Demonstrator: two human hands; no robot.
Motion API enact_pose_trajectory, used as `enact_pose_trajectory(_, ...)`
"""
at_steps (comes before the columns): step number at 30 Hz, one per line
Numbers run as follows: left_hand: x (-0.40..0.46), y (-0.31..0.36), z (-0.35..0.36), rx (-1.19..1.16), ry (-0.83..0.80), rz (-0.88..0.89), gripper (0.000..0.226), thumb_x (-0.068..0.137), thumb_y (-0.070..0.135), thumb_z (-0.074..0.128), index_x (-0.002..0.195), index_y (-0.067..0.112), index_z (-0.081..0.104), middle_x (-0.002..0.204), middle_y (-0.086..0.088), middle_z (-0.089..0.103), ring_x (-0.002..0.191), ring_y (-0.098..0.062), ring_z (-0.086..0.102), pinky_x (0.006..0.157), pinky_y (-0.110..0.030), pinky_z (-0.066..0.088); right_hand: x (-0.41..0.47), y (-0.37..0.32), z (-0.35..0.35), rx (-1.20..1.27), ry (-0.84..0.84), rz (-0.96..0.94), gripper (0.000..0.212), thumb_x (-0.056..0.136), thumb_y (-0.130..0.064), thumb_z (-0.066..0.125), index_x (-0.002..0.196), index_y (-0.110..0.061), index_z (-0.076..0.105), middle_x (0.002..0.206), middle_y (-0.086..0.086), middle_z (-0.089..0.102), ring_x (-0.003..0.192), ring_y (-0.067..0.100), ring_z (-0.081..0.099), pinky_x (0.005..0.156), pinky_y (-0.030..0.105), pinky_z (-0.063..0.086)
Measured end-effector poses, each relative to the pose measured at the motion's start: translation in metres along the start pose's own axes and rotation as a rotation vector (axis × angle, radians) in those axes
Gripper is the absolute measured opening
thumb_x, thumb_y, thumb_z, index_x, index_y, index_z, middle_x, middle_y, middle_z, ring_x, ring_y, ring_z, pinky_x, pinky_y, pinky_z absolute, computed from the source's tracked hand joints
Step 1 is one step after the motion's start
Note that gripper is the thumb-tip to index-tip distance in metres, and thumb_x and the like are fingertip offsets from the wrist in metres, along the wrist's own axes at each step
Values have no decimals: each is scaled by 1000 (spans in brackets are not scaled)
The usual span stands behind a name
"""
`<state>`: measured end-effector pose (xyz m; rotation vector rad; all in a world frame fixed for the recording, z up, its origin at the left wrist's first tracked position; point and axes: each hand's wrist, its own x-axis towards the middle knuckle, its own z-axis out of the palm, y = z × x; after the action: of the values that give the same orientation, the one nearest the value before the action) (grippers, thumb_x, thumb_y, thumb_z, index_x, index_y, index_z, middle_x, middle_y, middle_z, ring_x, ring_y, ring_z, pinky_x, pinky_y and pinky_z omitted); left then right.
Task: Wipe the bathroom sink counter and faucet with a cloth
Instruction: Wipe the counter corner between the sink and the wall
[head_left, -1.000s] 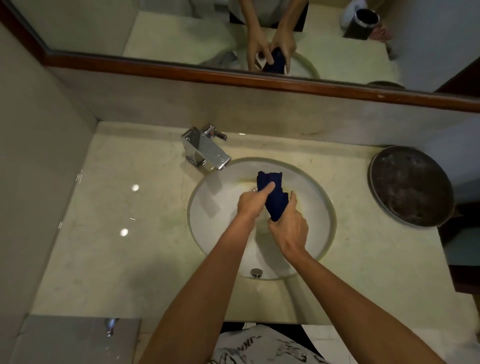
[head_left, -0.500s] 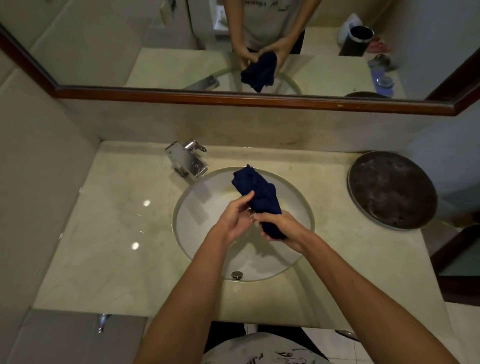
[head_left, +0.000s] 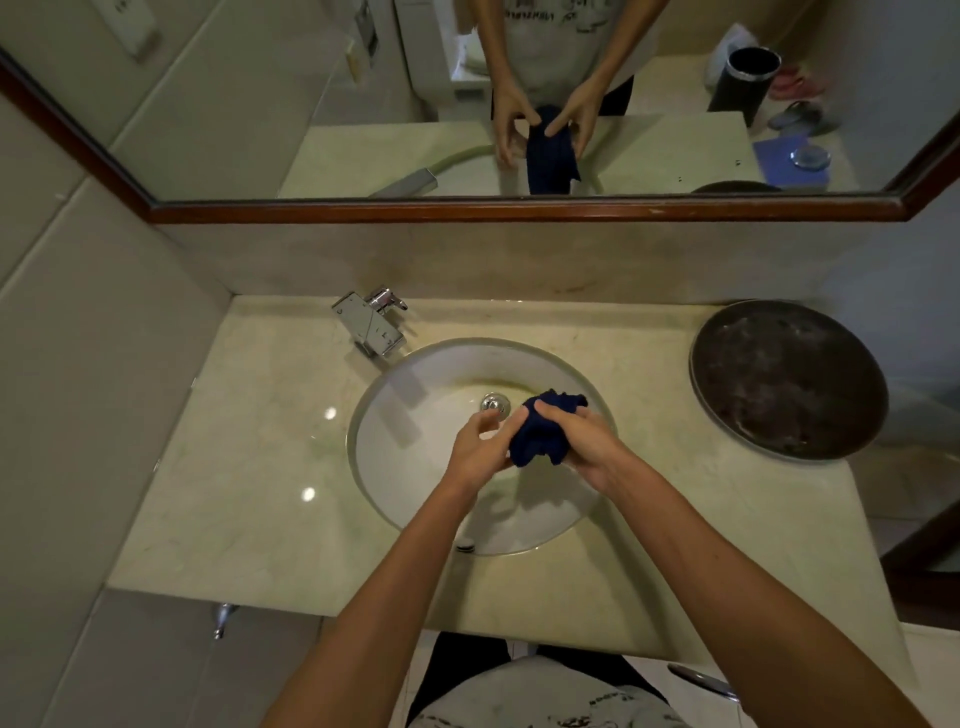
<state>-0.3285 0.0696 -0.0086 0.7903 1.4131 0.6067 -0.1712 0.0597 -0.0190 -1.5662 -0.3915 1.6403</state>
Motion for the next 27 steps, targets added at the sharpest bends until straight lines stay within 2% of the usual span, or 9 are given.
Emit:
enact_pose_trajectory(4,-13,-5,7,50,-45,180,43,87,27,81,125,18,63,122,4,66,99,-10,74,93,-35,60,-4,-9,-8,124,22,9,34,91,-21,77,118,-5,65,112,18,74,97,32,71,89,49,53)
enact_pose_trajectory(8,-10,7,19,218,47,250,38,75,25,77,112,25,70,113,9,70,101,-16,72,92,-40,60,-9,-14,-11,140,7,10,33,95,-16,72,122,0,63,114,19,73,99,30,73,98,51,56)
enact_pose_trajectory(11,-7,20,30,275,175,280,23,84,20,71,107,20,75,104,8,73,100,-13,69,84,-23,57,-10,-18,-15,-20,-46,91,46,97,-39,68,125,-2,64,109,18,75,97,30,76,92,48,60)
enact_pose_trajectory(13,-4,29,34,323,253,277,18,90,20,65,102,16,78,98,4,75,91,-11,68,73,-16,51,-14,-24,-20,-348,-63,135,67,92,-66,60,113,-3,71,95,16,78,86,30,77,82,42,63)
enact_pose_trajectory(15,-1,35,33,382,269,281,18,93,21,61,98,14,77,92,1,75,85,-14,67,70,-23,53,-19,-31,-28,-791,96,12,83,80,-86,52,87,-6,73,75,7,75,71,27,75,69,35,62)
enact_pose_trajectory(17,1,41,32,451,256,301,19,95,21,59,98,15,76,90,1,73,84,-15,66,66,-24,50,-26,-34,-35,-1025,266,-284,76,73,-88,55,88,-14,66,85,-5,68,80,20,68,70,32,53)
enact_pose_trajectory(20,-1,50,31,558,214,381,20,96,19,57,106,15,74,95,1,72,86,-14,65,70,-24,47,-37,-35,-30,-956,67,-651,73,78,-66,75,134,-24,56,121,-9,54,107,11,58,89,31,51)
enact_pose_trajectory(22,-2,57,28,603,175,423,24,96,17,55,112,15,73,101,-1,73,91,-16,67,77,-27,51,-39,-32,-25,-936,-5,-773,63,81,-52,78,134,-26,57,120,-11,56,106,9,59,89,26,50)
enact_pose_trajectory(27,-1,64,14,749,14,502,21,101,24,54,114,15,70,106,-1,72,95,-17,68,83,-35,56,-31,-36,-24,-1025,99,-884,40,88,-29,68,128,-25,62,117,-7,66,97,15,65,81,34,56)
